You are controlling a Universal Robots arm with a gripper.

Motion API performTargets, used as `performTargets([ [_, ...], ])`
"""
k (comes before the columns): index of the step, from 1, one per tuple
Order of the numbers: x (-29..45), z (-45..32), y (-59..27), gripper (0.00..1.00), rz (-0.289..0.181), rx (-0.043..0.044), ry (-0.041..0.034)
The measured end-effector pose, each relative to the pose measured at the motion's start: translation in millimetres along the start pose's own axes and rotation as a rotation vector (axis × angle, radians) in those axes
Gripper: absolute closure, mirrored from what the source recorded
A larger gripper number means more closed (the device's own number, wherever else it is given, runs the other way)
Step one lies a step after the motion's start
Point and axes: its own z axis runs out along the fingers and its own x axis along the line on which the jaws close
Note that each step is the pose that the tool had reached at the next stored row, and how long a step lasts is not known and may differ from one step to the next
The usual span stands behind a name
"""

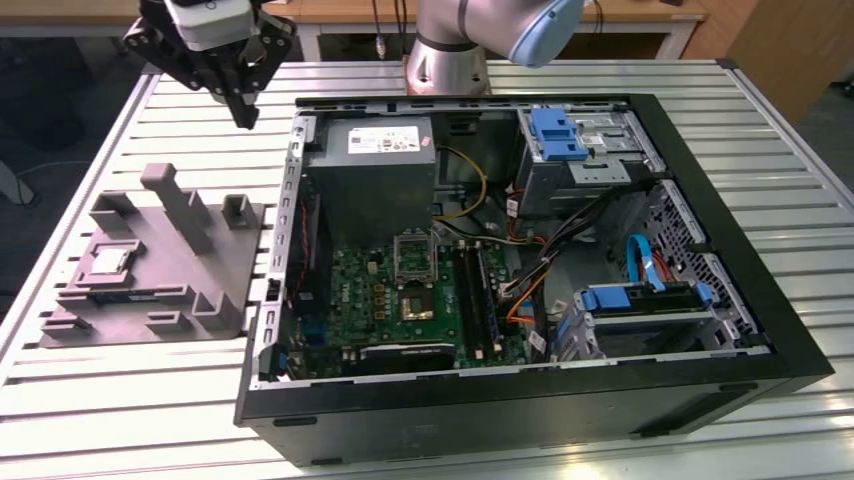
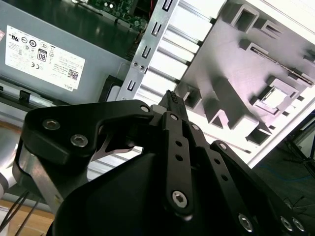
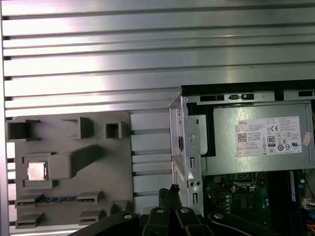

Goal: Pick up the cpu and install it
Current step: 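Reach for the cpu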

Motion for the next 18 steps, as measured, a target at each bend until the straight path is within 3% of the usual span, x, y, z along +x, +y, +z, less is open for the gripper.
performTargets([
  [18,5.8,0.1,-0.5,0.89,0.000,0.0000,0.0000],
])
